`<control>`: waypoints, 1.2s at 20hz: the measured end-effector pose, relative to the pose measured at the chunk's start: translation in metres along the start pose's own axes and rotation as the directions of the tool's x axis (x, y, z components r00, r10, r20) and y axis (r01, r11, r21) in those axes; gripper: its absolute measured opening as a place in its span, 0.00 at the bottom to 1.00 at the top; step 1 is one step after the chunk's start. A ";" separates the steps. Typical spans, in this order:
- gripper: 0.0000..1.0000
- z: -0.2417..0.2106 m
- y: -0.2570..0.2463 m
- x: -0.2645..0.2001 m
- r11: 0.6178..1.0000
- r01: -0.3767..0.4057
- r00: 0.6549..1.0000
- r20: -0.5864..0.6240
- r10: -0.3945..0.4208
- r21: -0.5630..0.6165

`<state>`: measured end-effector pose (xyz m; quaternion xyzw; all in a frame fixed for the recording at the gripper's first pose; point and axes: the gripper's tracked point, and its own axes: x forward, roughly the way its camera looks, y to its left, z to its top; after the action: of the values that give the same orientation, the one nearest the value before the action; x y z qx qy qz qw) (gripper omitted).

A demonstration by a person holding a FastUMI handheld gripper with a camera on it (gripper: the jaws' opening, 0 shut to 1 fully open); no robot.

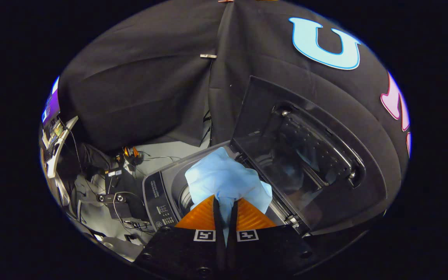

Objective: Put the clothes into the washing machine and then close the washing machine lid.

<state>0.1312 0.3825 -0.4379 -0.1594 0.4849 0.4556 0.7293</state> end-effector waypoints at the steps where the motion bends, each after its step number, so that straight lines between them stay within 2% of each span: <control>1: 0.05 -0.002 -0.001 0.001 1.000 0.003 1.000 -0.009 -0.003 -0.004; 6: 0.05 -0.018 -0.002 0.006 1.000 0.006 0.996 -0.084 -0.004 0.030; 8: 0.15 -0.019 -0.004 0.005 0.999 -0.001 0.996 -0.092 0.005 0.050; 11: 0.66 -0.006 -0.001 0.004 0.997 -0.035 0.999 -0.036 0.038 0.075; 13: 0.99 -0.002 -0.004 0.002 0.997 -0.024 1.000 -0.010 0.025 0.070; 19: 0.99 0.022 -0.006 -0.010 0.998 -0.017 0.996 0.091 0.011 0.066; 22: 1.00 0.050 -0.013 -0.026 0.996 -0.008 0.978 0.207 -0.010 0.086; 24: 1.00 0.066 -0.024 -0.036 0.994 0.022 0.959 0.277 -0.052 0.110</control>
<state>0.1844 0.3957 -0.3804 -0.0637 0.3976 0.4336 0.8062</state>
